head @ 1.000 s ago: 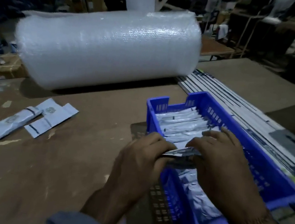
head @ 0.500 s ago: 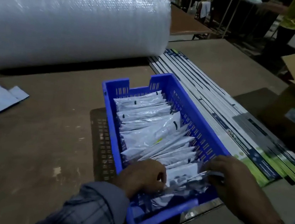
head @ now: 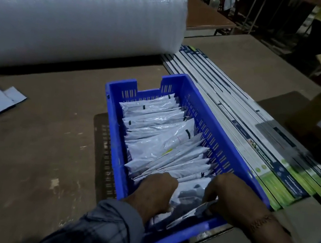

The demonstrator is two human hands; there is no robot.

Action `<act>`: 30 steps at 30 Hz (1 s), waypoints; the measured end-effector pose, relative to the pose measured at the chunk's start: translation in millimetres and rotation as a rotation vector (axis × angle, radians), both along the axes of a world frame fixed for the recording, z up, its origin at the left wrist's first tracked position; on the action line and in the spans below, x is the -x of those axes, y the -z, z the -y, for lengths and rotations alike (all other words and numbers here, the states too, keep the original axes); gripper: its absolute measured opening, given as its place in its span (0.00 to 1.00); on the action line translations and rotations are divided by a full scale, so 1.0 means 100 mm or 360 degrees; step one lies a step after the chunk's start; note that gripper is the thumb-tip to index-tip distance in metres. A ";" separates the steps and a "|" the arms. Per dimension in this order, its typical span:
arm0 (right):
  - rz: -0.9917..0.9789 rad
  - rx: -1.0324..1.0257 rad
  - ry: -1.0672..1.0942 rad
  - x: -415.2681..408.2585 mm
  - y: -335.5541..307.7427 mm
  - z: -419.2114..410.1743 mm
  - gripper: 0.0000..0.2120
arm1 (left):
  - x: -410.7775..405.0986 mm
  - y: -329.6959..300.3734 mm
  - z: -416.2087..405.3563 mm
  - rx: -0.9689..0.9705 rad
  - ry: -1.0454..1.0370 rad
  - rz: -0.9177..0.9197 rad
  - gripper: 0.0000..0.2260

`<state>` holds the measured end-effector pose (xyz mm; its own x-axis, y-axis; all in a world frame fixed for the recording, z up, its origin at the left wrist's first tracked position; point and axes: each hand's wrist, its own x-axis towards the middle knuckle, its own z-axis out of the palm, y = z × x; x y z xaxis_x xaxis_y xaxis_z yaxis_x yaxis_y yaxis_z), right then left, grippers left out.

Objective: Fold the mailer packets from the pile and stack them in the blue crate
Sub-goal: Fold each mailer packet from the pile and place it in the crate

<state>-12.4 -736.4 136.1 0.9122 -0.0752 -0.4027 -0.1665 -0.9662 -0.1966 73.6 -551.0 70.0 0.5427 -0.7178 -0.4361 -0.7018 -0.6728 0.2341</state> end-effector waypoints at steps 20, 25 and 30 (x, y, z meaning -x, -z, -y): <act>-0.0490 0.0170 -0.0135 -0.33 0.34 -0.15 0.16 | 0.01 0.04 -0.06 0.0131 -0.0134 -0.0251 0.29; -0.0535 0.0092 -0.0150 -0.29 0.13 -0.12 0.14 | 0.03 0.03 -0.06 0.0125 -0.0094 -0.0061 0.27; -0.0151 -0.0018 0.0165 -0.26 0.04 -0.16 0.13 | -0.01 -0.19 -0.14 0.0576 -0.0342 0.0380 0.20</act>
<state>14.1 -720.0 132.1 0.8577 -0.1619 -0.4879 -0.2835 -0.9407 -0.1862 74.3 -536.7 89.4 0.7498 -0.6612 -0.0245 -0.6184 -0.7135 0.3294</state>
